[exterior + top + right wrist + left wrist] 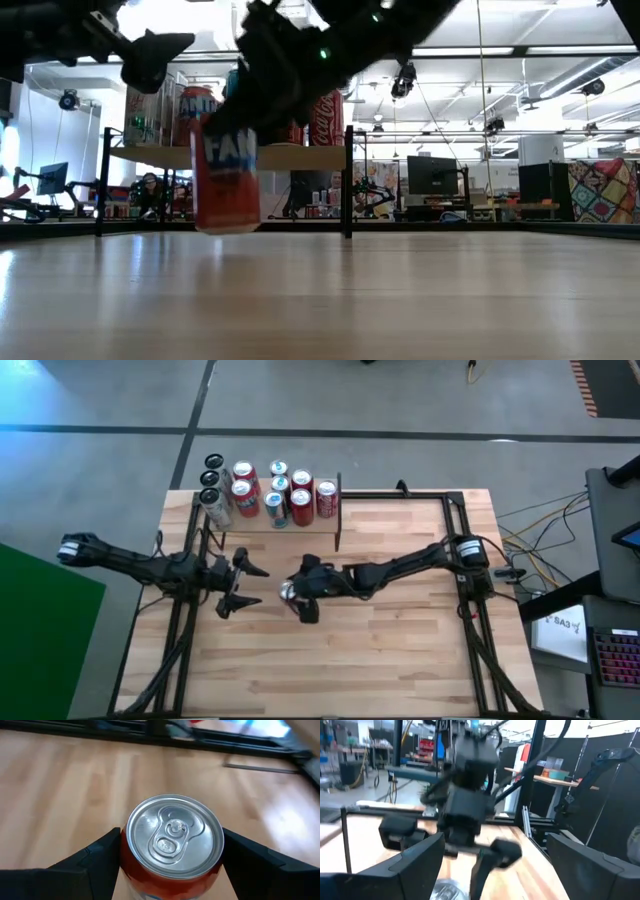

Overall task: Place canned beverage on shelf
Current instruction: Put the red soda can on the shelf aligned with the other red soda cans

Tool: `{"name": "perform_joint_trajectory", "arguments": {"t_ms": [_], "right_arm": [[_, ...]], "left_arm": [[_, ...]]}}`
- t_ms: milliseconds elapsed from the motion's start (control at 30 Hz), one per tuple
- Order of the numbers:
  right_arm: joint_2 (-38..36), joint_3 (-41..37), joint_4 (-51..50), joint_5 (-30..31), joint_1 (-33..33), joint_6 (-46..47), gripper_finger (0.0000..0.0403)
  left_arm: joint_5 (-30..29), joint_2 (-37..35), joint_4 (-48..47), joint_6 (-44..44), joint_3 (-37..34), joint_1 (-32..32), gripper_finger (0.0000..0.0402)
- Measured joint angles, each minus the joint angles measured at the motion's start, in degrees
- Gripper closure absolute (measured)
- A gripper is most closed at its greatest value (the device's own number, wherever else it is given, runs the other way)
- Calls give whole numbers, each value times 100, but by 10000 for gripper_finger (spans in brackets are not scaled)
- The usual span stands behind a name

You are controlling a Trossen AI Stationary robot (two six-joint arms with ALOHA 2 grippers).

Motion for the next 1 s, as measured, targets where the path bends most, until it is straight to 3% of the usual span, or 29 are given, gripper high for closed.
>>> {"name": "perform_joint_trajectory", "arguments": {"t_ms": [133,533,733,1000], "right_arm": [[-7,-499,689,591,89,8,117],[-11,-842,1166,579,87,416,113],[-18,-837,1131,198,72,601,78],[-48,-833,1054,171,72,666,50]], "left_arm": [[-113,397,387,270,37,4,67],[-548,1701,928,339,188,20,67],[-550,2282,1142,407,349,20,67],[-602,2680,1308,556,421,20,67]]}}
